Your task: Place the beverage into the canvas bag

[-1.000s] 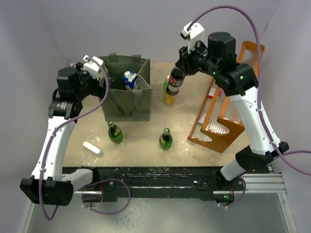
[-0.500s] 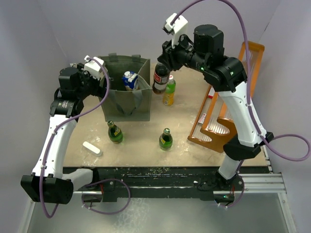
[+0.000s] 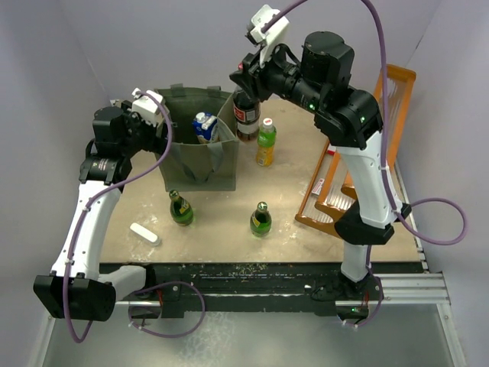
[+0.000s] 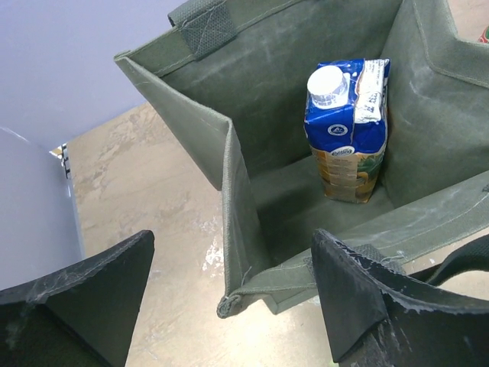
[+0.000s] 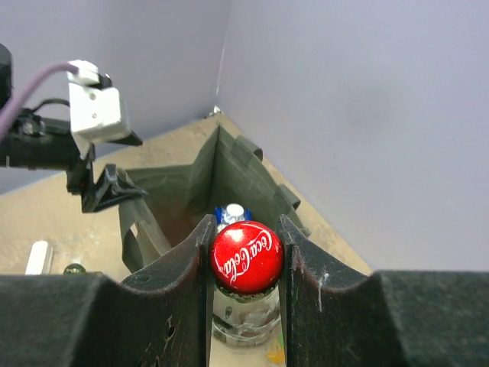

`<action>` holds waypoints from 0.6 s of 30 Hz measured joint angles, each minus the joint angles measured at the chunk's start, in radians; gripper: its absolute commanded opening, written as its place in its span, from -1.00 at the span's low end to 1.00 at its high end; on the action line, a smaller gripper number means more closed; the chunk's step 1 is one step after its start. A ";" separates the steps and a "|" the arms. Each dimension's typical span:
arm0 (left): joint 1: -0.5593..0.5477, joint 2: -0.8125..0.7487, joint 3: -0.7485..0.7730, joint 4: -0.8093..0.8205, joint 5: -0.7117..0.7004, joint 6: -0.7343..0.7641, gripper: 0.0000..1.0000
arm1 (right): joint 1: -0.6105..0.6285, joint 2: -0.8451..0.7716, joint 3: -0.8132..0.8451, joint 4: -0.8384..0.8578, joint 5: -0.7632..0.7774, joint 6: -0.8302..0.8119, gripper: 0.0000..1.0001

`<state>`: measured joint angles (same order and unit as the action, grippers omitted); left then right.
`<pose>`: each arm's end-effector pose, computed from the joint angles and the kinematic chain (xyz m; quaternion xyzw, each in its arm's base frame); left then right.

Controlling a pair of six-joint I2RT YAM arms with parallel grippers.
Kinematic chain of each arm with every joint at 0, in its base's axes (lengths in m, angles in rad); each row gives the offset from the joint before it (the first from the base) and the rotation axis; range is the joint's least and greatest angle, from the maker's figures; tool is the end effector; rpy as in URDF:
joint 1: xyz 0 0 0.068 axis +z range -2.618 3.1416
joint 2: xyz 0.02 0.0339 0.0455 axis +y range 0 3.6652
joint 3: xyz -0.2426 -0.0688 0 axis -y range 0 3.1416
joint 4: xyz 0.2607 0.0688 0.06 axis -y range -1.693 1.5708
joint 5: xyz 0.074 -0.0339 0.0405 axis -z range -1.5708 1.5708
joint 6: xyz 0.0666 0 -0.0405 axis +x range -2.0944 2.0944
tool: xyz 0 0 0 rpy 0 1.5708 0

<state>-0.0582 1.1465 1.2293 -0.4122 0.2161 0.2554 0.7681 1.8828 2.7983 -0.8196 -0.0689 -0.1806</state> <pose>0.3052 -0.0321 0.3710 0.1882 0.7890 -0.0304 0.5840 0.2454 0.2434 0.6011 -0.3296 0.5862 0.2364 0.7014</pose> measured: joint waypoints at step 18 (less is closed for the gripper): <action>0.006 0.001 -0.011 0.013 0.020 0.000 0.69 | 0.101 0.144 0.155 0.161 0.003 -0.040 -1.00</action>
<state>-0.0517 1.1477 1.2182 -0.3988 0.2359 0.2554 0.8696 2.0266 2.9532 -0.6590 -0.0654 -0.2211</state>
